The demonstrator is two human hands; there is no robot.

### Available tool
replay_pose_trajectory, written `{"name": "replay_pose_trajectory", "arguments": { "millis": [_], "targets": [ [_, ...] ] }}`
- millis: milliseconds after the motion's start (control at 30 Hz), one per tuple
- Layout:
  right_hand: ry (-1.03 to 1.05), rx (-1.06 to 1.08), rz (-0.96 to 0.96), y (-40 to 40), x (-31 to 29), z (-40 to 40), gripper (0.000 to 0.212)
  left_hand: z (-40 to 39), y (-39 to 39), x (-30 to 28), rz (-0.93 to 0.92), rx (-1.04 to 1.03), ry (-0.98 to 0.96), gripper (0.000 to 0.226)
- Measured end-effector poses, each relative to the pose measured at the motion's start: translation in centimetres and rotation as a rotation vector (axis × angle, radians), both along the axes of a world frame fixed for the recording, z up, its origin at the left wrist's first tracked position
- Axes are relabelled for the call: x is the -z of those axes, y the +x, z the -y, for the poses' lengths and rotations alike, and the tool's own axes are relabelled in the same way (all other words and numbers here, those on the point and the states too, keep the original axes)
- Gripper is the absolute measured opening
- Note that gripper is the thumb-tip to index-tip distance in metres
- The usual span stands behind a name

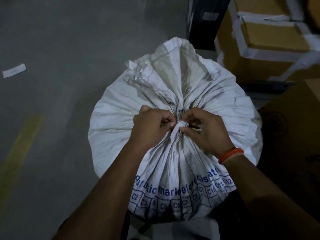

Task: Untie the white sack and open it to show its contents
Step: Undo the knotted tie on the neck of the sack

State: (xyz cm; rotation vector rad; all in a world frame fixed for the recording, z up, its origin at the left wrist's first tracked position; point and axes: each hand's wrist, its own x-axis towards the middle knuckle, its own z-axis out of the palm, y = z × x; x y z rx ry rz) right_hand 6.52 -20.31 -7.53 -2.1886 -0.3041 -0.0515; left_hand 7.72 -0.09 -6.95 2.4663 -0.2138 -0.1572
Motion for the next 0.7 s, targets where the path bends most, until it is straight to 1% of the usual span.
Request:
{"name": "replay_pose_trajectory", "arguments": {
  "millis": [100, 167, 333, 467, 600, 700],
  "targets": [
    [0.013, 0.028, 0.016, -0.13, -0.06, -0.01, 0.020, 0.65, -0.40, -0.35, 0.096, -0.013, 0.049, 0.010],
    [0.019, 0.058, 0.016, -0.10, -0.02, -0.09, 0.017, 0.89, -0.64, -0.41, 0.083, -0.007, 0.052, 0.012],
    [0.039, 0.078, -0.010, -0.09, 0.24, -0.05, 0.014, 0.87, -0.95, -0.61, 0.091, -0.015, -0.027, 0.011],
    [0.058, 0.065, -0.039, 0.00, 0.51, 0.20, 0.013, 0.21, -0.48, -0.63, 0.107, -0.050, -0.006, 0.004],
    [0.068, 0.057, -0.040, -0.02, 0.69, 0.16, 0.013, 0.26, -0.12, -0.16, -0.049, -0.123, -0.186, 0.006],
    [0.080, 0.053, -0.042, -0.06, 0.68, 0.03, 0.014, 0.55, -0.23, 0.05, -0.104, -0.150, -0.278, 0.006]
  ]
}}
